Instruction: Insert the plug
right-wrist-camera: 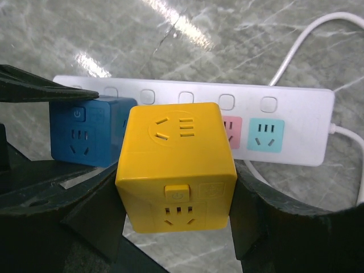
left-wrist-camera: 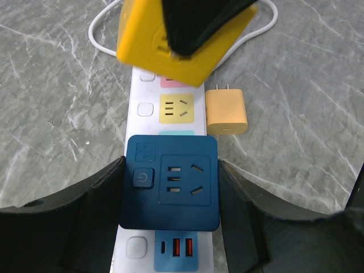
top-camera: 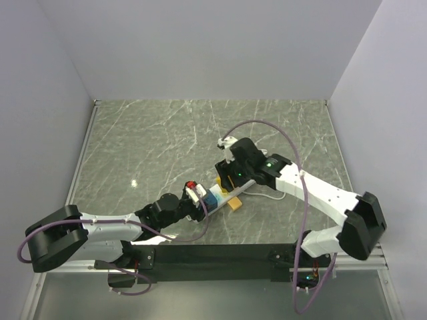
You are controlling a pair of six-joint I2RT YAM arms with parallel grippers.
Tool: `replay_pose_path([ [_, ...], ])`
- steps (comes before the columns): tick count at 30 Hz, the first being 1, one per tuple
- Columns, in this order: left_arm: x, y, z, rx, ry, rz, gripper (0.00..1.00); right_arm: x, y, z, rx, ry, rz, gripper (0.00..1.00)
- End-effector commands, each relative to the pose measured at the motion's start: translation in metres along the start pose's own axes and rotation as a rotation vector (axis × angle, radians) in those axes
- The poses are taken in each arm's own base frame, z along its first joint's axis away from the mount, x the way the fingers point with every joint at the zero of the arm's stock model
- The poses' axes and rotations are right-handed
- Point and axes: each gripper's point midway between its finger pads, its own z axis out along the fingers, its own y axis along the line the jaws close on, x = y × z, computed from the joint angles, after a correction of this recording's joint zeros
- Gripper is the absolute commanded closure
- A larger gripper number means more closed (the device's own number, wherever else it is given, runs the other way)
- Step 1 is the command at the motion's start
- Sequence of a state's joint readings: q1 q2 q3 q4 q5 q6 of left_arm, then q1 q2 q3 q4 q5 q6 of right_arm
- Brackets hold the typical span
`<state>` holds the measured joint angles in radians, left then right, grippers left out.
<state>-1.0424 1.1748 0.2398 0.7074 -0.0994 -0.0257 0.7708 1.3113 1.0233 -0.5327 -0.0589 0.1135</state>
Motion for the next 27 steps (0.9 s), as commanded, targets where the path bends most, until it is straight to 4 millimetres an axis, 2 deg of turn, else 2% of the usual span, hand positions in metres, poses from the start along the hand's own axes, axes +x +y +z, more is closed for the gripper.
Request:
replay_pose_path([
  [1, -0.03, -0.015, 0.0, 0.075, -0.11, 0.01, 0.99, 0.011, 0.001, -0.001, 0.033, 0.13, -0.037, 1.0],
  [5, -0.039, -0.018, -0.007, 0.097, -0.15, 0.009, 0.99, 0.018, 0.004, 0.011, 0.015, 0.227, -0.08, 1.0],
  [13, -0.036, -0.02, -0.006, 0.104, -0.136, 0.01, 0.99, 0.014, 0.016, 0.018, -0.06, 0.304, -0.108, 1.0],
  [18, -0.03, -0.017, -0.001, 0.087, -0.108, 0.011, 0.99, 0.018, 0.014, 0.025, -0.06, 0.384, -0.143, 1.0],
  [27, -0.028, -0.016, 0.003, 0.079, -0.091, 0.012, 0.99, 0.04, 0.006, 0.026, -0.022, 0.457, -0.137, 1.0],
])
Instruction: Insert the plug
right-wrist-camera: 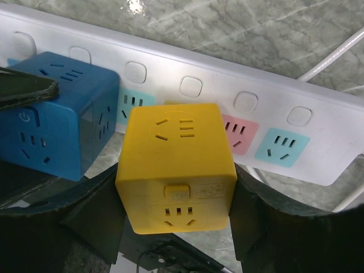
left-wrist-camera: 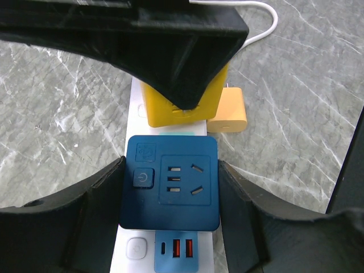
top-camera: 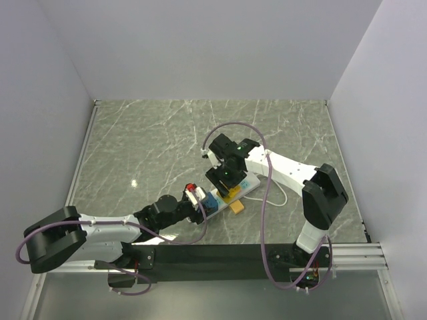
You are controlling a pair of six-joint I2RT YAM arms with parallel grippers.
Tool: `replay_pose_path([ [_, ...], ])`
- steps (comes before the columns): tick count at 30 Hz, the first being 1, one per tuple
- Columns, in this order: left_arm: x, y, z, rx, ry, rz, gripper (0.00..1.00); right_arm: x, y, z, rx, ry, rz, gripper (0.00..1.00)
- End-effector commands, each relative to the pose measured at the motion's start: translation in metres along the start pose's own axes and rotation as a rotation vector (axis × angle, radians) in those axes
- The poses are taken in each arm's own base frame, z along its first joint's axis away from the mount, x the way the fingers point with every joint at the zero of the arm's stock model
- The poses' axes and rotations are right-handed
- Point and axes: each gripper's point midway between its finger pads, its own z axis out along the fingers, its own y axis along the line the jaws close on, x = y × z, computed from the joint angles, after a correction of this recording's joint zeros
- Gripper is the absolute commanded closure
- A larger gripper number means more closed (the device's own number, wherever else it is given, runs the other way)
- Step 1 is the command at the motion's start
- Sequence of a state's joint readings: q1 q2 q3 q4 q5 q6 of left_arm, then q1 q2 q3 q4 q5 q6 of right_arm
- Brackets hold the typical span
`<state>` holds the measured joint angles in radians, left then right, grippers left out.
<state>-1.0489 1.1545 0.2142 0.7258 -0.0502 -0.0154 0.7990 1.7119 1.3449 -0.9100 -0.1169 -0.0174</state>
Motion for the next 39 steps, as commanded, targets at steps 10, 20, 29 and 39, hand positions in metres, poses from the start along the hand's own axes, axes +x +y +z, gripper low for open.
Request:
replay_pose_path([
  [10, -0.027, -0.004, 0.01, 0.008, -0.066, 0.002, 0.99, 0.007, -0.011, 0.0, 0.08, -0.004, 0.039, 1.0],
  [20, -0.025, -0.004, 0.01, 0.007, -0.061, 0.002, 0.99, 0.003, -0.018, -0.006, 0.14, -0.046, 0.074, 1.0],
  [29, -0.025, -0.005, 0.01, 0.007, -0.063, 0.005, 0.99, 0.007, -0.021, -0.009, 0.166, -0.054, 0.086, 1.0],
  [39, -0.025, -0.004, 0.012, -0.003, -0.058, 0.005, 0.99, 0.004, -0.009, 0.0, 0.148, -0.033, 0.062, 1.0],
])
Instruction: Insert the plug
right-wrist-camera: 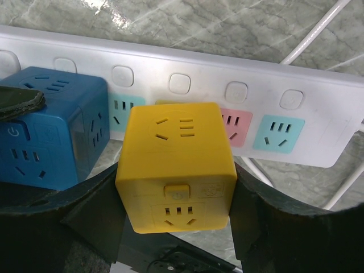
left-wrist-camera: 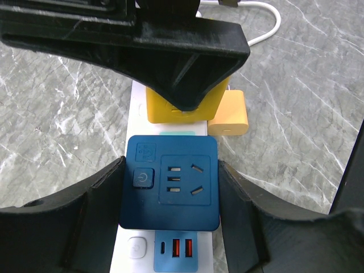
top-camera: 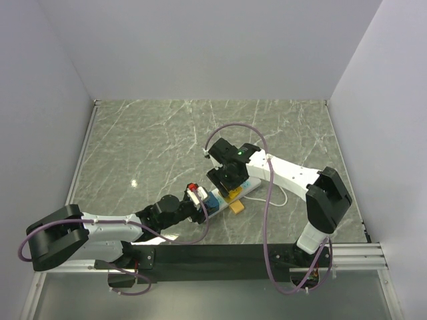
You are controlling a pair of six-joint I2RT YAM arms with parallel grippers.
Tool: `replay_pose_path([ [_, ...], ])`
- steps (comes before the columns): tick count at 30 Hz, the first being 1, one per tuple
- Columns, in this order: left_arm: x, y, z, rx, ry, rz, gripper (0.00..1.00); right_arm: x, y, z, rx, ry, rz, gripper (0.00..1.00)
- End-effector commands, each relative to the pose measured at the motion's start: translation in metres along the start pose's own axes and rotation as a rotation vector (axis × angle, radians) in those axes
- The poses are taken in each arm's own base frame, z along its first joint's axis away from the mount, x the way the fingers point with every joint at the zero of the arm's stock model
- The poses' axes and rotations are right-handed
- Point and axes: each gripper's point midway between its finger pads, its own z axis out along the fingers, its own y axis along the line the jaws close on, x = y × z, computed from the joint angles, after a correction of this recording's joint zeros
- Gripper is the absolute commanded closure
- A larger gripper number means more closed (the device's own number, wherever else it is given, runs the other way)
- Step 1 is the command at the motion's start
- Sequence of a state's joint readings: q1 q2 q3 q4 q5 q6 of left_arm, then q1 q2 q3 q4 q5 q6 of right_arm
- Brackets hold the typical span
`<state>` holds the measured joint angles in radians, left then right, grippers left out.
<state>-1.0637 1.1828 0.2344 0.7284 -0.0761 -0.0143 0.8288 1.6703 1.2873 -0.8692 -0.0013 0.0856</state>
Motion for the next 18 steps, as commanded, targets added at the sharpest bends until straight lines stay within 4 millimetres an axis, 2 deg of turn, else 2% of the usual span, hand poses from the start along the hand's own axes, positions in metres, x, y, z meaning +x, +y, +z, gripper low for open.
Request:
replay_pose_path([
  [1, -0.024, -0.004, 0.007, 0.01, -0.062, 0.001, 0.99, -0.002, 0.0, 0.001, 0.039, -0.002, -0.018, 1.0],
  [18, -0.024, -0.004, 0.006, 0.007, -0.064, 0.001, 0.99, 0.009, 0.018, 0.027, -0.004, 0.028, 0.026, 1.0],
])
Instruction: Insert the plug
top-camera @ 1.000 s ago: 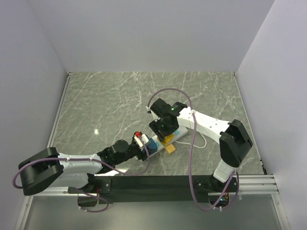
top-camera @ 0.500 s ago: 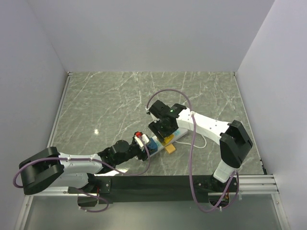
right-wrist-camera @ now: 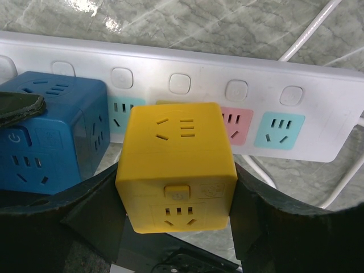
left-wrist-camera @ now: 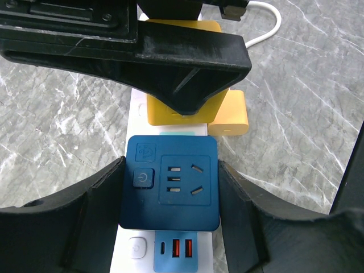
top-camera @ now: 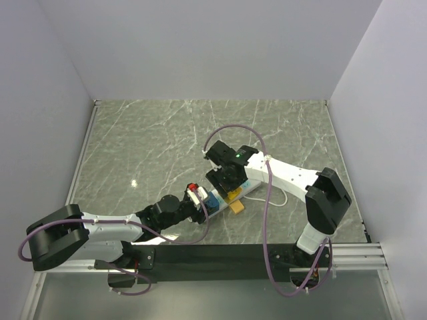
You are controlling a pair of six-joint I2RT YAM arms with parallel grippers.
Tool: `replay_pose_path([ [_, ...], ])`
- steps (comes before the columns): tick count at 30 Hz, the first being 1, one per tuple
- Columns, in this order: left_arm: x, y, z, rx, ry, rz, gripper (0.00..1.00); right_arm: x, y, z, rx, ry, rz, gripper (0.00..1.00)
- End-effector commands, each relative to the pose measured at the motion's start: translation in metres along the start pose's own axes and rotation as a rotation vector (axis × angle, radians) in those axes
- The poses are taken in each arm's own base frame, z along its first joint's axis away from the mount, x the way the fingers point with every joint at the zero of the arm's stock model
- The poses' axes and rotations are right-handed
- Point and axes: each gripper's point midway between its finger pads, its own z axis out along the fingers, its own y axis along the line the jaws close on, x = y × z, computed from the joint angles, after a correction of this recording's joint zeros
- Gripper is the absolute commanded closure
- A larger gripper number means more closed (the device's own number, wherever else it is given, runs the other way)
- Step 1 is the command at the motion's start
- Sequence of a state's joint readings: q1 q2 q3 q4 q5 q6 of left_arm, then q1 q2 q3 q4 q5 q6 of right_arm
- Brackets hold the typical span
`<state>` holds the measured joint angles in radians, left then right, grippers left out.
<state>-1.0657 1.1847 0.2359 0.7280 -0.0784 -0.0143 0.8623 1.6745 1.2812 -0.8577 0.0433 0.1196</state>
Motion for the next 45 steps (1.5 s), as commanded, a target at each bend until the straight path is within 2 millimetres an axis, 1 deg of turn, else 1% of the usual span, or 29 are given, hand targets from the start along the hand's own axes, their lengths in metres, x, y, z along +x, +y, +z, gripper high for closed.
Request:
replay_pose_path([
  [1, -0.024, -0.004, 0.006, 0.007, -0.066, 0.001, 0.99, 0.011, 0.014, 0.025, -0.037, 0.038, 0.03, 1.0],
  [5, -0.026, -0.005, 0.004, 0.013, -0.075, 0.0, 0.99, 0.019, 0.015, 0.031, -0.036, 0.049, 0.059, 1.0],
  [11, -0.027, -0.007, 0.003, 0.021, -0.083, 0.0, 0.99, 0.026, 0.015, 0.035, -0.022, 0.071, 0.106, 1.0],
  [17, -0.028, -0.009, 0.0, 0.035, -0.094, 0.0, 0.99, 0.021, 0.014, 0.041, 0.001, 0.087, 0.103, 1.0],
  [20, -0.028, -0.009, -0.001, 0.038, -0.1, 0.0, 0.99, 0.024, 0.014, 0.045, 0.013, 0.103, 0.1, 1.0],
  [25, -0.029, -0.009, -0.001, 0.038, -0.101, -0.001, 0.99, 0.025, 0.021, 0.048, -0.002, 0.084, 0.111, 1.0],
  [29, -0.029, -0.009, -0.001, 0.039, -0.098, 0.0, 0.99, 0.035, 0.022, 0.057, 0.011, 0.113, 0.113, 1.0],
  [33, -0.027, -0.009, 0.0, 0.035, -0.092, 0.0, 0.99, 0.042, 0.025, 0.061, 0.002, 0.117, 0.126, 1.0],
  [34, -0.027, -0.009, 0.0, 0.033, -0.091, 0.0, 0.99, 0.05, 0.024, 0.062, 0.006, 0.127, 0.129, 1.0],
  [36, -0.027, -0.008, 0.001, 0.03, -0.091, 0.0, 0.99, 0.054, 0.027, 0.065, -0.008, 0.119, 0.147, 1.0],
  [37, -0.027, -0.008, 0.001, 0.028, -0.091, 0.0, 0.99, 0.062, 0.027, 0.067, -0.013, 0.128, 0.153, 1.0],
  [39, -0.026, -0.008, 0.001, 0.027, -0.088, 0.0, 0.99, 0.065, 0.029, 0.071, -0.023, 0.117, 0.173, 1.0],
  [40, -0.027, -0.007, 0.001, 0.024, -0.089, 0.0, 0.99, 0.072, 0.028, 0.073, -0.021, 0.123, 0.177, 1.0],
  [41, -0.025, -0.007, 0.002, 0.024, -0.083, 0.0, 0.99, 0.069, 0.029, 0.075, -0.027, 0.103, 0.187, 1.0],
  [42, -0.026, -0.007, 0.002, 0.022, -0.083, 0.0, 0.99, 0.071, 0.032, 0.076, -0.05, 0.106, 0.192, 1.0],
  [43, -0.023, -0.007, 0.003, 0.02, -0.074, 0.0, 0.99, 0.069, 0.034, 0.075, -0.06, 0.095, 0.196, 1.0],
  [45, -0.024, -0.006, 0.004, 0.015, -0.074, -0.001, 0.99, 0.061, 0.036, 0.075, -0.071, 0.061, 0.199, 1.0],
])
